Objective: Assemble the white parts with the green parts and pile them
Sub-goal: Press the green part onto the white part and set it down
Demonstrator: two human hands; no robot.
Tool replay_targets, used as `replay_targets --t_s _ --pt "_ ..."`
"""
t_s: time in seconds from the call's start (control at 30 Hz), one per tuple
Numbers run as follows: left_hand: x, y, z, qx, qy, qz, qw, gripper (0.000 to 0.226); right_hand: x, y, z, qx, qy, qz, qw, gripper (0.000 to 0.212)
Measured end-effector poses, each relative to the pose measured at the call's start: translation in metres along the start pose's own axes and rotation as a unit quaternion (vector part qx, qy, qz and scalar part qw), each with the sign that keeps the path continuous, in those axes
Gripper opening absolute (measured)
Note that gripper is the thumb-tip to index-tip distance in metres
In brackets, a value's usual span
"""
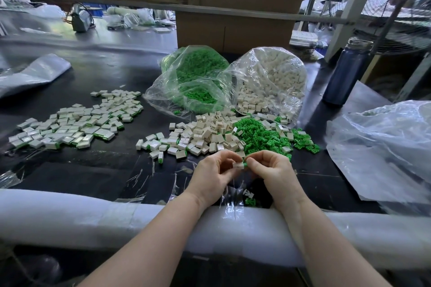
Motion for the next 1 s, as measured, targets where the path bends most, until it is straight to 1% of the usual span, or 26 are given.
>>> replay_targets --t_s 0.07,0.1,0.23,0.47,0.6,0.67,0.87,0.93,1.0 --pt "-0.0006 0.0005 0.0022 0.008 0.011 -0.005 1.000 0.006 0.0009 0.0012 -0.0005 -0.030 -0.012 0.010 0.999 0.008" --pt "-0.0010 0.0007 0.0037 0.012 0.017 -0.006 1.000 0.006 0.0007 0.0017 -0.0006 -0.029 -0.012 0.011 0.999 0.008" --pt "-0.0013 0.0015 0.0061 0.015 0.033 0.003 0.999 0.009 -0.0012 0.0000 -0.0022 0.031 0.001 0.003 1.000 0.013" --pt "0.0005 0.0011 0.0052 -0.067 0.031 0.038 0.997 0.015 -0.0033 -0.0047 -0.0025 0.104 0.009 0.010 0.995 0.020" --pt "0.0014 0.0009 0.0042 -0.063 0.033 0.049 0.996 0.017 -0.0013 -0.0042 -0.0023 0.093 0.000 0.041 0.995 0.018" --pt "0.0012 0.0008 0.0034 -0.059 0.028 0.050 0.997 0.016 -0.0011 -0.0041 -0.0025 0.085 -0.002 0.042 0.995 0.017" --pt "-0.0004 0.0006 0.0020 -0.020 0.019 0.019 0.999 0.011 -0.0020 -0.0010 -0.0010 0.052 0.021 -0.003 0.998 0.014" --pt "-0.0003 -0.0004 0.0015 -0.004 0.019 0.019 1.000 0.007 -0.0032 0.0004 -0.0020 0.051 0.020 -0.010 0.998 0.012" --pt "0.0003 -0.0016 0.0014 -0.023 0.016 0.026 0.999 0.016 -0.0041 0.0005 -0.0039 0.043 0.014 -0.014 0.999 0.012"
Point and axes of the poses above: each hand's wrist, its own x-axis away from the middle knuckle, its own y-axis out of the back of the hand, z = x × y, the point moved 5 cm from there along -x, towards the middle knuckle, and after that the axes turned 11 degrees about -y, right-handed, at the moved point
